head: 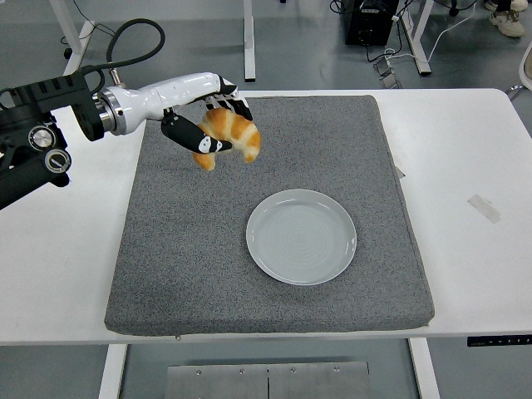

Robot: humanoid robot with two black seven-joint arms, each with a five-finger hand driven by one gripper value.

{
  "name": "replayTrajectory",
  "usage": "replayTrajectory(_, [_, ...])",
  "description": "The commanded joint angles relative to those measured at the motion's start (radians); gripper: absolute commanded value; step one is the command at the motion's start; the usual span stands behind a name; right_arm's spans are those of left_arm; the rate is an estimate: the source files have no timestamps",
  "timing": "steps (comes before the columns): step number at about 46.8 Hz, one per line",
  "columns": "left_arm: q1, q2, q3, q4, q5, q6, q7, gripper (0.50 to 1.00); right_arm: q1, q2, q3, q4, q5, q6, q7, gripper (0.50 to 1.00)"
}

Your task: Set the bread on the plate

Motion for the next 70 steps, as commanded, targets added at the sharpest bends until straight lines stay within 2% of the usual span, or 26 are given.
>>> replayTrajectory(1, [-0.011,-0.021,0.022,0.002,0.000,0.000,-0.001,0.500,0.000,0.000,0.000,0.000,0.000,0.000,0.000,1.000])
replayTrajectory(5, [-0.016,-0.039,0.032,0.004,0.000,0.002,-0.001,0.500,0.001,0.000,0.001,0.000,0.000,0.000,0.000,1.000])
replayTrajectory(24, [-0.039,-0.214,0.075,0.064,0.054,0.003,-0.004,0.500,0.000,0.000,0.000,0.000,0.000,0.000,0.000,1.000])
replayTrajectory(53, [-0.024,-0.354,0.142,0.170,0.108,0.009,-0.013,0.500,-0.002,0.000,0.000,0.000,0.000,0.000,0.000,1.000])
replayTrajectory(70, [0.026,-0.386,0.180,0.228,0.132,0.040,-0.021,0.500,-0.002,0.000,0.001,0.002,0.000,0.000,0.000,1.000])
